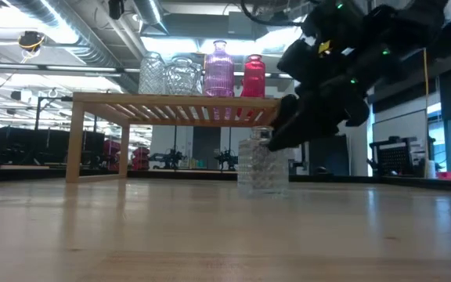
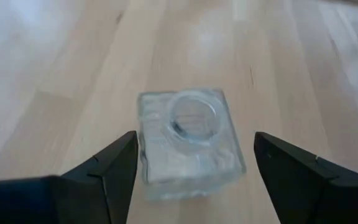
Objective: Sort vases onto shelf
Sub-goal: Put the transparent vase on the shelf aligned with the other transparent vases on the left
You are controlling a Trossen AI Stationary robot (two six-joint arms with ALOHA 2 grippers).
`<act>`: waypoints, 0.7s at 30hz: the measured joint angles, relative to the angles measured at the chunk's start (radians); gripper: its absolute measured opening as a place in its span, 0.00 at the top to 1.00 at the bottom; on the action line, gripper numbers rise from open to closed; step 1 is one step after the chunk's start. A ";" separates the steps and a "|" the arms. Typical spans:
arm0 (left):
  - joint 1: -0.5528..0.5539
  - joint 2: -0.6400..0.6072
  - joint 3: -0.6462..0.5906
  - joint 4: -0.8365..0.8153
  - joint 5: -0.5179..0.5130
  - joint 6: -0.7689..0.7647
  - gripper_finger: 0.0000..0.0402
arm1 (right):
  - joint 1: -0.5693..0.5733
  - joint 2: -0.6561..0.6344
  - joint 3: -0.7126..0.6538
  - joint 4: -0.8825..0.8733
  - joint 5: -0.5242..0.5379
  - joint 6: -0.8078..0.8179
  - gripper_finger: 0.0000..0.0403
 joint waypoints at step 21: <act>-0.097 -0.016 0.000 0.002 0.129 -0.079 0.53 | -0.055 0.266 0.278 0.107 -0.220 -0.005 0.50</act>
